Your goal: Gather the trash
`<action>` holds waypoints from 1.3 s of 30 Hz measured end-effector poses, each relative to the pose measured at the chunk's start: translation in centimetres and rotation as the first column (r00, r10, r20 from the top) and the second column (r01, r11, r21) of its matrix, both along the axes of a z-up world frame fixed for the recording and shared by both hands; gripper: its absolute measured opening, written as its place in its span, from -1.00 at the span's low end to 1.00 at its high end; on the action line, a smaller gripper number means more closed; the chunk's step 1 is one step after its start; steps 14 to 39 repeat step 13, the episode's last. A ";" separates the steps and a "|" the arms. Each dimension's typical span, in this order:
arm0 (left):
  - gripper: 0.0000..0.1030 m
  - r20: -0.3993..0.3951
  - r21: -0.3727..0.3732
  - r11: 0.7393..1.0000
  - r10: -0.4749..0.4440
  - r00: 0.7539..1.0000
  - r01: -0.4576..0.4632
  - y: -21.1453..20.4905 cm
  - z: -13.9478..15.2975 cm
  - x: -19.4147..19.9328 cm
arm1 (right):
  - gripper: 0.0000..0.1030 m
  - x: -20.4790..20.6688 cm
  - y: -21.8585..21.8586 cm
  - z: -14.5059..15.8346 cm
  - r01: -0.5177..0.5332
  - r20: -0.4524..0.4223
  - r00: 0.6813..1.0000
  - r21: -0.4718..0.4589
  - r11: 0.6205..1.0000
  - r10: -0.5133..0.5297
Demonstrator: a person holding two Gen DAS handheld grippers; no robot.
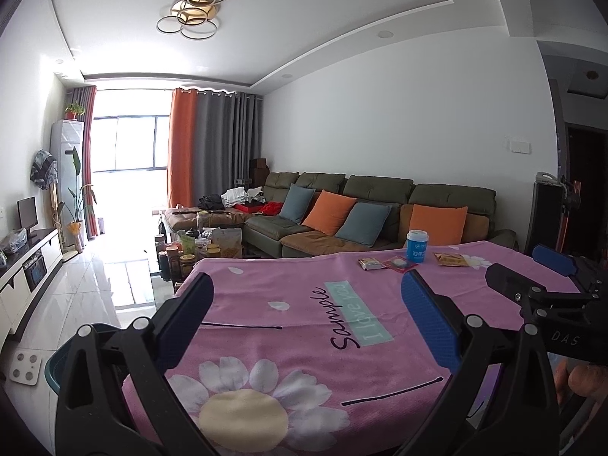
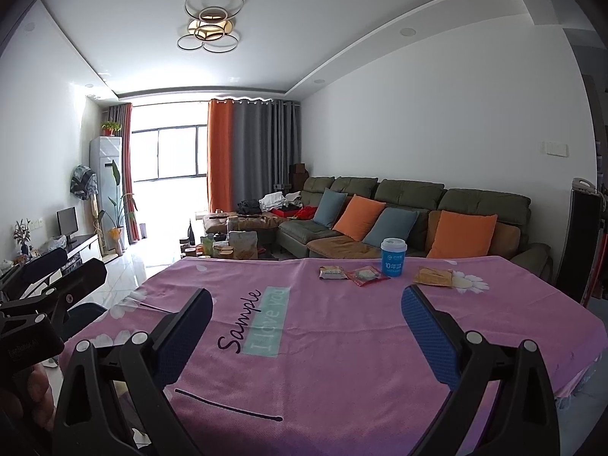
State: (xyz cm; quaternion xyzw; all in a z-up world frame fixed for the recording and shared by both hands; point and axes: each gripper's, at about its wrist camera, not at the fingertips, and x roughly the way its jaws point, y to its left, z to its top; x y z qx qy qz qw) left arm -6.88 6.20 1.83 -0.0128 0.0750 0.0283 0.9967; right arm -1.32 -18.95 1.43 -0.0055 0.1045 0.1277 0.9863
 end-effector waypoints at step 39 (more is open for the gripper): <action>0.89 -0.019 0.007 1.000 -0.026 0.999 0.026 -0.4 0.1 0.4 | 0.87 0.2 0.0 0.0 0.014 0.003 1.000 0.005 1.000 -0.014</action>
